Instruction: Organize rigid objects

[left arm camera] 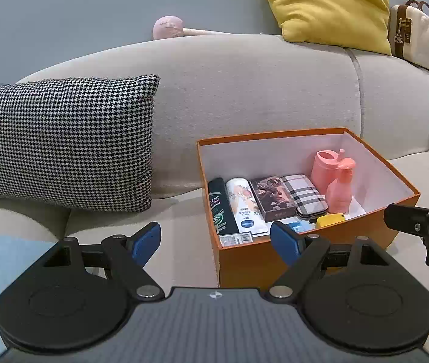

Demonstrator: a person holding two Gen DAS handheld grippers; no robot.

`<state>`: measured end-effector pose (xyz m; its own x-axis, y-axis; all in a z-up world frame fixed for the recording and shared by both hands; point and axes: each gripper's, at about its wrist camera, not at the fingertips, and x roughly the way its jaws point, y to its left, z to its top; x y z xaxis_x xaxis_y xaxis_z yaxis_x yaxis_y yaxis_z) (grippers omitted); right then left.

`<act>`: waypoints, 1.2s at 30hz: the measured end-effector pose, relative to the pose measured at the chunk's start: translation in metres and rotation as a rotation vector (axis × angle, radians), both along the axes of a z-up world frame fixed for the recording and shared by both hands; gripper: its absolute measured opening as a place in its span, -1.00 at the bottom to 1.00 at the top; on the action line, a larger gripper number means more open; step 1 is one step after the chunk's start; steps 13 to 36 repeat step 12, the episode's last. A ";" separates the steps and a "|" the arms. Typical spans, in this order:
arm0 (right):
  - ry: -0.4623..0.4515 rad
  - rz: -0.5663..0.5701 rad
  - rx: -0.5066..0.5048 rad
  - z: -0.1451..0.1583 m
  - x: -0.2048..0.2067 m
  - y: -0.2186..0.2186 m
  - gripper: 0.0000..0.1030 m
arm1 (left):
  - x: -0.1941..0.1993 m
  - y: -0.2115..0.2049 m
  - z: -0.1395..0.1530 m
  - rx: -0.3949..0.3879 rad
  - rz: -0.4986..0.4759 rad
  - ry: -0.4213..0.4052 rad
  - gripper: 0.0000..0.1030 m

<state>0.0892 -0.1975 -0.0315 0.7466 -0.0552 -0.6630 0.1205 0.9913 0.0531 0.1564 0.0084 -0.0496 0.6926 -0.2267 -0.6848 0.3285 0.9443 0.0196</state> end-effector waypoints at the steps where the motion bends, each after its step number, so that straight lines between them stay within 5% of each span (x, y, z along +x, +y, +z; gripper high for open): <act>1: 0.001 -0.001 0.001 0.000 0.000 0.000 0.90 | 0.000 0.000 0.000 0.000 0.003 0.001 0.86; 36: 0.005 0.008 -0.001 0.000 0.001 0.002 0.90 | -0.001 0.003 0.000 -0.003 0.005 0.001 0.86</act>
